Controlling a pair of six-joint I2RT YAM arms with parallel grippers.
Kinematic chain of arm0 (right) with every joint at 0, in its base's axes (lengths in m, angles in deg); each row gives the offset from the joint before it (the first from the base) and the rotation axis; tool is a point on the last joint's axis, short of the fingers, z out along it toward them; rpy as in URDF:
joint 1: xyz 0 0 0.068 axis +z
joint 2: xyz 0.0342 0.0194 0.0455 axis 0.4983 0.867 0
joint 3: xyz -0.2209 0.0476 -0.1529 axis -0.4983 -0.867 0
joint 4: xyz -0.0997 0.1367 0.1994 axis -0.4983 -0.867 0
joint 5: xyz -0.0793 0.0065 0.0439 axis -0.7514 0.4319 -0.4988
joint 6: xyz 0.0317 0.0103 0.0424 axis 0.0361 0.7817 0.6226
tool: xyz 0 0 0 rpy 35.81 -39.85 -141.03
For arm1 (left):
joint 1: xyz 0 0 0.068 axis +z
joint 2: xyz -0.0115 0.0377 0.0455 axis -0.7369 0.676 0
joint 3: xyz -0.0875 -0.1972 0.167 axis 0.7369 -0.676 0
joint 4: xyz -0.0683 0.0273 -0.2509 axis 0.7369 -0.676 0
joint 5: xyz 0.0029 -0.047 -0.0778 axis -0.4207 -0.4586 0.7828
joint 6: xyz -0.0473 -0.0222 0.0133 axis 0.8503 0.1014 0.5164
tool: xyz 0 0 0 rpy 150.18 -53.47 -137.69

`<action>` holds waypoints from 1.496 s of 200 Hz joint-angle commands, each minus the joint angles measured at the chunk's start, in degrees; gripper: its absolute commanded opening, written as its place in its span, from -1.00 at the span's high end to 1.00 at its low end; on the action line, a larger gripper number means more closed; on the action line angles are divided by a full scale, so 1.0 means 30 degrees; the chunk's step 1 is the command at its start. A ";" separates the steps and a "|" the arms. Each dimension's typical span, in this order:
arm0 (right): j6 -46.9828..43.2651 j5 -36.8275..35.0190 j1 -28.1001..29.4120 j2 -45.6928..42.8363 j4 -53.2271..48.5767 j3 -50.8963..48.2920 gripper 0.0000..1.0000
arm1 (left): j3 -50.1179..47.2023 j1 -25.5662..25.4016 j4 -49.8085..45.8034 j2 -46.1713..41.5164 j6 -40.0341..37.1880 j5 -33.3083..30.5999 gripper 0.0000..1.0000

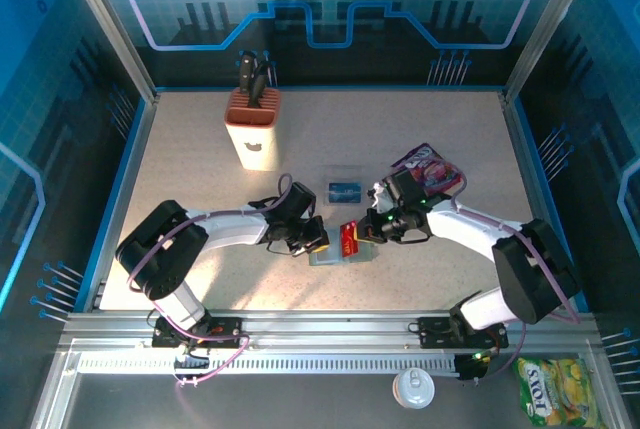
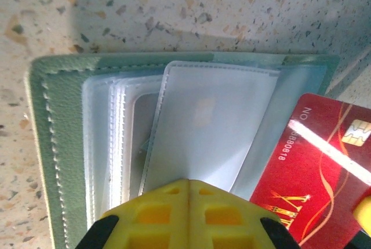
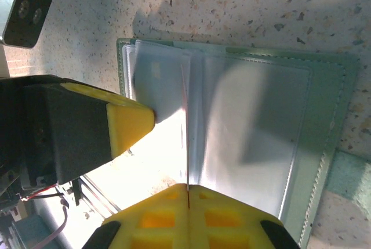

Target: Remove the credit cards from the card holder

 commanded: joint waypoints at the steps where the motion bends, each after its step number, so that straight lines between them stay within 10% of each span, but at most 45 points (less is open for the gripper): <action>1: -0.0528 -0.0364 -0.0241 -0.0571 -0.1247 0.0684 1.00 | 0.0449 -0.0088 -0.1612 -0.0011 -0.0771 -0.0758 0.91; 299: -1.9103 -0.5828 -0.0635 0.7428 -1.3369 1.7054 1.00 | -0.0244 0.0403 -0.4492 -0.6964 -0.2842 -0.4037 0.51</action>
